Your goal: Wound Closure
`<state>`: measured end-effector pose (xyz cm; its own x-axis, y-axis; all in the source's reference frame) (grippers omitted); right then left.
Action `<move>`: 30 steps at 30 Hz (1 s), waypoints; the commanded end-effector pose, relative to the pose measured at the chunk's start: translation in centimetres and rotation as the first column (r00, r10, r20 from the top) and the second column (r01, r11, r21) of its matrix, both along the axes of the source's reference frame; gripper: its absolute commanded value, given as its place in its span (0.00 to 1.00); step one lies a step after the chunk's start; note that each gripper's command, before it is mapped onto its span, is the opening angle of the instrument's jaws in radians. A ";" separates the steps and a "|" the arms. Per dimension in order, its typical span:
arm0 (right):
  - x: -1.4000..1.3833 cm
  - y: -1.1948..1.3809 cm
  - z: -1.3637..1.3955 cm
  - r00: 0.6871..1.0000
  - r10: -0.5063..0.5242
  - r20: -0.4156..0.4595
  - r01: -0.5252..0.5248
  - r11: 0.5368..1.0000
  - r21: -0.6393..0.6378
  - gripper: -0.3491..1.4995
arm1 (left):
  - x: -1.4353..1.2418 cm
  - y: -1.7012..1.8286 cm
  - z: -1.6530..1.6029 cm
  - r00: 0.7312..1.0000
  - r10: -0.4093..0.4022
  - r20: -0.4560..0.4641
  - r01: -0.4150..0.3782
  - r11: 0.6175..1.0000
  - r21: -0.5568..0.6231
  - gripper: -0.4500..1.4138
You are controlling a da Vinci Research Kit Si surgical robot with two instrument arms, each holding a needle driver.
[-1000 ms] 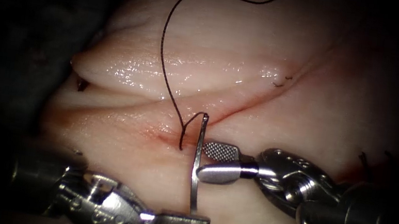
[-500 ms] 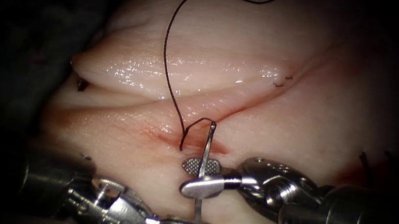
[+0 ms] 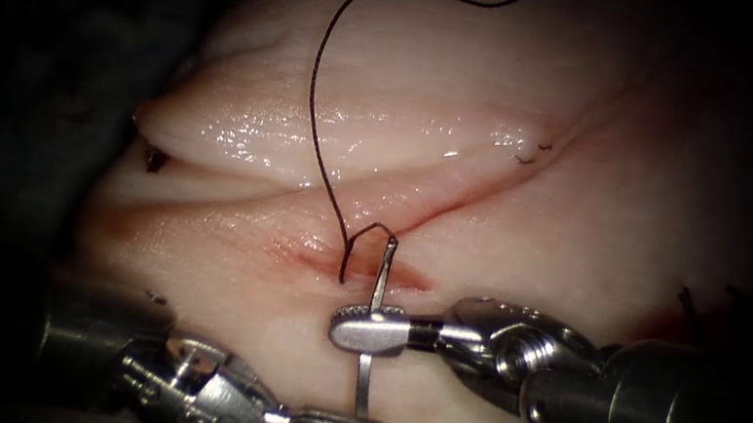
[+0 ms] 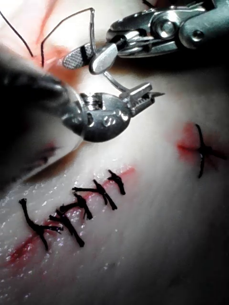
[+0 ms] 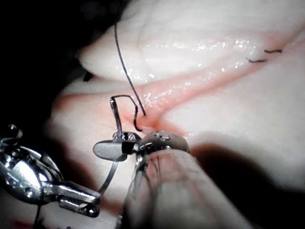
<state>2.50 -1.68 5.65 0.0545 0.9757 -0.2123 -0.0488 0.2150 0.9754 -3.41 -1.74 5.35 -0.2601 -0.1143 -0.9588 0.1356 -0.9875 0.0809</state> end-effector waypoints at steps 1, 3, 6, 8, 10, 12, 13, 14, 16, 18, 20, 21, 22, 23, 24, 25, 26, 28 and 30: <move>0.10 -0.03 0.03 1.000 0.007 -0.013 -0.007 1.000 0.005 0.91 | -0.05 -0.04 0.05 1.000 0.003 0.001 -0.003 1.000 0.000 0.00; 0.12 -0.03 0.03 1.000 0.007 -0.013 -0.007 1.000 0.005 0.92 | -0.04 -0.04 0.05 1.000 0.003 0.002 -0.003 1.000 0.000 0.00; 0.12 -0.03 0.03 1.000 0.008 -0.012 -0.008 1.000 0.005 0.92 | -0.04 -0.04 0.05 1.000 0.003 0.002 -0.003 1.000 0.000 0.00; 0.12 -0.03 0.03 1.000 0.008 -0.012 -0.008 1.000 0.005 0.91 | -0.04 -0.04 0.05 1.000 0.004 0.002 -0.004 1.000 0.000 0.00; 0.11 -0.02 0.03 1.000 0.007 -0.012 -0.007 1.000 0.005 0.89 | -0.04 -0.04 0.05 1.000 0.004 0.003 -0.004 1.000 0.000 0.00; 0.09 0.00 0.03 1.000 0.007 -0.013 -0.007 1.000 -0.005 0.85 | -0.05 -0.04 0.05 1.000 0.004 0.003 -0.004 1.000 0.000 0.00; 0.07 0.01 0.02 1.000 0.006 -0.013 -0.006 1.000 -0.003 0.84 | -0.05 -0.04 0.05 1.000 0.004 0.003 -0.004 1.000 0.000 0.00; 0.06 0.01 0.02 1.000 0.005 -0.014 -0.005 1.000 -0.003 0.82 | -0.05 -0.04 0.05 1.000 0.004 0.003 -0.004 1.000 0.000 0.00; 0.03 0.01 0.01 1.000 0.005 -0.017 -0.005 1.000 -0.008 0.76 | -0.05 -0.04 0.05 1.000 0.004 0.003 -0.004 1.000 0.000 0.00; 0.01 0.01 0.01 1.000 0.002 -0.019 -0.002 1.000 -0.008 0.70 | -0.05 -0.04 0.05 1.000 0.004 0.003 -0.004 1.000 0.000 0.00; -0.01 0.00 0.00 1.000 0.000 -0.020 0.000 1.000 -0.008 0.56 | -0.05 -0.04 0.05 1.000 0.004 0.003 -0.004 1.000 0.000 0.00; -0.01 0.00 0.00 1.000 0.000 -0.021 0.000 1.000 -0.008 0.37 | -0.05 -0.04 0.05 1.000 0.004 0.003 -0.004 1.000 0.000 0.00; -0.02 0.00 0.00 1.000 0.001 -0.023 -0.002 1.000 -0.008 0.11 | -0.05 -0.04 0.05 1.000 0.004 0.003 -0.004 1.000 0.000 0.00; -0.01 -0.01 0.00 1.000 -0.009 -0.017 0.009 1.000 -0.009 0.00 | -0.05 -0.04 0.05 1.000 0.004 0.003 -0.004 1.000 0.000 0.00; -0.01 -0.02 0.00 1.000 -0.015 0.004 0.015 1.000 -0.010 0.00 | -0.05 -0.04 0.05 1.000 0.004 0.003 -0.004 1.000 0.000 0.00; -0.01 -0.03 0.00 0.999 -0.015 0.038 0.016 1.000 -0.011 0.00 | -0.05 -0.04 0.05 1.000 0.004 0.003 -0.004 1.000 0.000 0.00; 0.00 -0.03 0.00 0.998 -0.018 0.066 0.019 1.000 -0.012 0.00 | -0.05 -0.04 0.05 1.000 0.004 0.003 -0.004 1.000 0.000 0.00; -0.01 -0.02 0.00 0.997 -0.013 0.075 0.014 1.000 -0.012 0.00 | -0.05 -0.04 0.05 1.000 0.000 -0.001 0.000 1.000 -0.001 0.00; -0.02 -0.01 0.00 0.996 -0.010 0.088 0.011 1.000 -0.011 0.00 | -0.05 -0.03 0.05 1.000 -0.003 -0.005 0.003 1.000 -0.002 0.14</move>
